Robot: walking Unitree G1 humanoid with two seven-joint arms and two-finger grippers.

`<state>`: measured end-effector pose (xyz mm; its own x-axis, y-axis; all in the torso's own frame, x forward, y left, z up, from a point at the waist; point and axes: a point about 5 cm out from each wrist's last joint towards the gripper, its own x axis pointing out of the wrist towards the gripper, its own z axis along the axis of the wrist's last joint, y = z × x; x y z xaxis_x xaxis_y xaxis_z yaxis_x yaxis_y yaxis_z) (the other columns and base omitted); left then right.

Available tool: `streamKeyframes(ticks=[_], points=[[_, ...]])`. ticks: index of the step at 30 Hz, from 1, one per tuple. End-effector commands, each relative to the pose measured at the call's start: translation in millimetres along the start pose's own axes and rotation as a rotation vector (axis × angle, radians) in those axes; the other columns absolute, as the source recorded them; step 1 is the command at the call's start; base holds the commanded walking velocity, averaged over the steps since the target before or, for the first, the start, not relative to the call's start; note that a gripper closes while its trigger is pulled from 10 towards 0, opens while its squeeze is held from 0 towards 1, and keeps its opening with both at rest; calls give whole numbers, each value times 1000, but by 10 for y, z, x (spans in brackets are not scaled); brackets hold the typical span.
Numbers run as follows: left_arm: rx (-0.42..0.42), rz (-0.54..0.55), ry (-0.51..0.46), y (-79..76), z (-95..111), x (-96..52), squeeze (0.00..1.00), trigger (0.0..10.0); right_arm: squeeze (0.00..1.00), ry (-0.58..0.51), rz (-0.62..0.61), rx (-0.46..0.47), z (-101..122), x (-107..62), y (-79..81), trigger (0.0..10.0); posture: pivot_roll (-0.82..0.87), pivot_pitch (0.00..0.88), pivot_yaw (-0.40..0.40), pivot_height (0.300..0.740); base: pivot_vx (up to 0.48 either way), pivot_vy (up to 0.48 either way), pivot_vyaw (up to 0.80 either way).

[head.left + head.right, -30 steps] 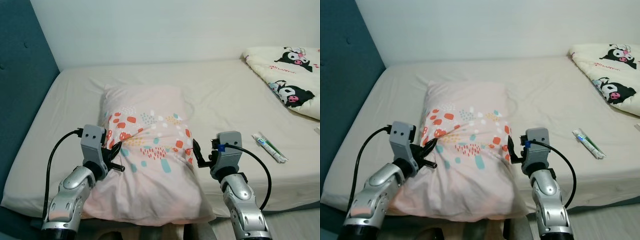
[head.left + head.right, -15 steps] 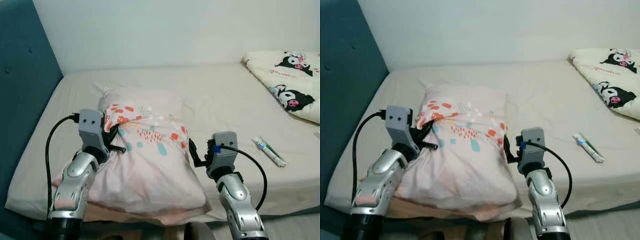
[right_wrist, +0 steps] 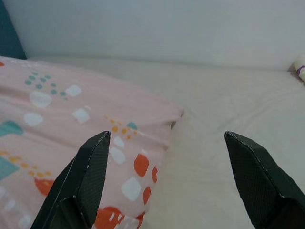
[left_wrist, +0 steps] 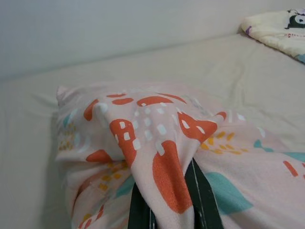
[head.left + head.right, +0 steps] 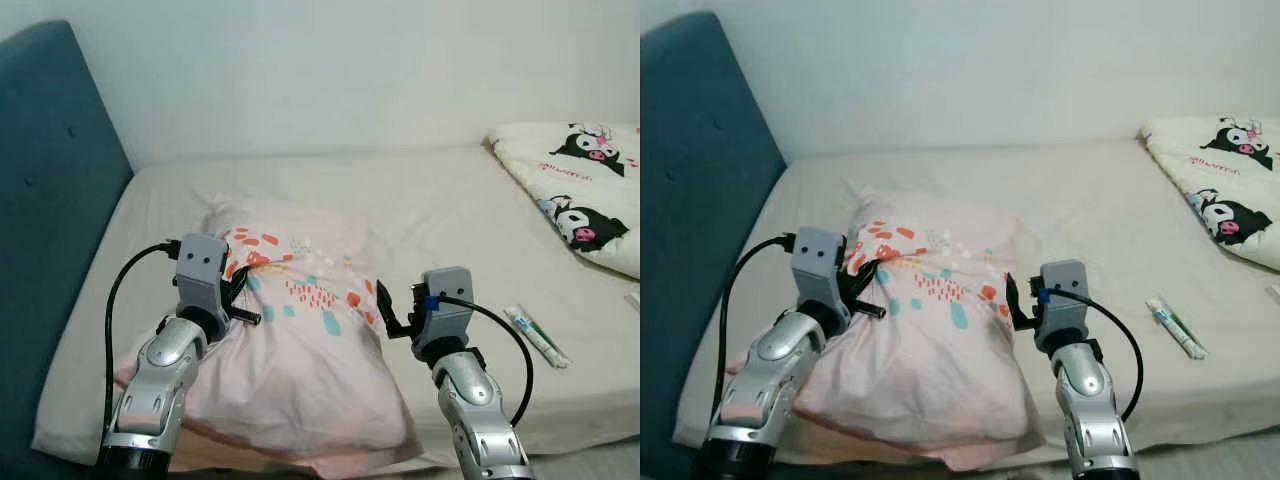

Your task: Clean up the room

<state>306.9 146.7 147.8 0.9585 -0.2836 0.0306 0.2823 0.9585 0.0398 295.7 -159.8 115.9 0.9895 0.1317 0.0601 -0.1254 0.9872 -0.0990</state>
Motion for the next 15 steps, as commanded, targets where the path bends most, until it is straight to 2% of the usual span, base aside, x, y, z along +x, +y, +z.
streamKeyframes(ticks=[1,13,15], points=[[16,14,-68,4,109,-6,0,10000,0,10,8,-3,-41,-17,37,10000,18,60,3,730,0,0,0],[42,4,-65,-35,79,-5,0,10000,0,65,-45,14,-139,-16,-19,10000,14,53,0,740,0,0,0],[61,8,-75,-40,106,64,0,10000,0,58,-45,10,-129,0,-6,10000,13,47,-1,740,0,0,0]])
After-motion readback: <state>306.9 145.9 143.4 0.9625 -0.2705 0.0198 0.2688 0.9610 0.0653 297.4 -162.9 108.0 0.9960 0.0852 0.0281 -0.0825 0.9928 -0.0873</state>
